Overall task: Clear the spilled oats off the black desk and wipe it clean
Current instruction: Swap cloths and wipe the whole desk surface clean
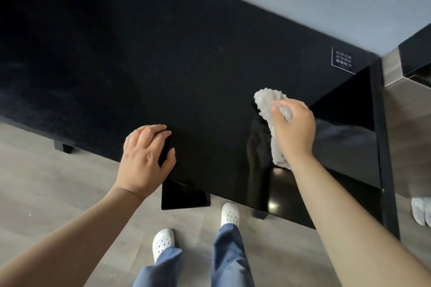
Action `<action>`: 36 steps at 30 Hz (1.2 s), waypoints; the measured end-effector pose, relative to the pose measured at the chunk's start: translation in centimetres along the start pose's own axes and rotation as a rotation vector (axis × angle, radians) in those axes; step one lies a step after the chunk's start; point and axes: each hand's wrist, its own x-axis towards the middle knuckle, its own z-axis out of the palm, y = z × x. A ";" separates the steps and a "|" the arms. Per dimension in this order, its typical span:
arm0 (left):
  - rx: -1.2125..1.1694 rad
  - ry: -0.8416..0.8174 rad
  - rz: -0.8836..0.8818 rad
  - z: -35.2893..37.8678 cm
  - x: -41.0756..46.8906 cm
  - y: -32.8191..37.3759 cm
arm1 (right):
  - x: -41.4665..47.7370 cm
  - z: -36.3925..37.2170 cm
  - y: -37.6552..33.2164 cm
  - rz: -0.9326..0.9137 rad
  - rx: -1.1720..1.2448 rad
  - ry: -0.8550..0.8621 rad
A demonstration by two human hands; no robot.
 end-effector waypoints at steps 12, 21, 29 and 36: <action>0.007 -0.022 0.008 -0.1 0.0 0.1 | -16.2 2.6 -0.5 -0.290 -0.139 -0.128; -0.003 -0.220 -0.005 -2.0 0.2 0.2 | -16.9 -1.8 -4.3 0.002 0.224 -0.179; -0.032 -0.166 -0.109 -3.3 3.6 1.6 | -5.7 -5.0 -5.1 0.131 0.241 -0.002; -0.018 -0.150 -0.042 -1.5 11.5 2.6 | 4.0 -2.0 -3.7 0.081 0.209 -0.069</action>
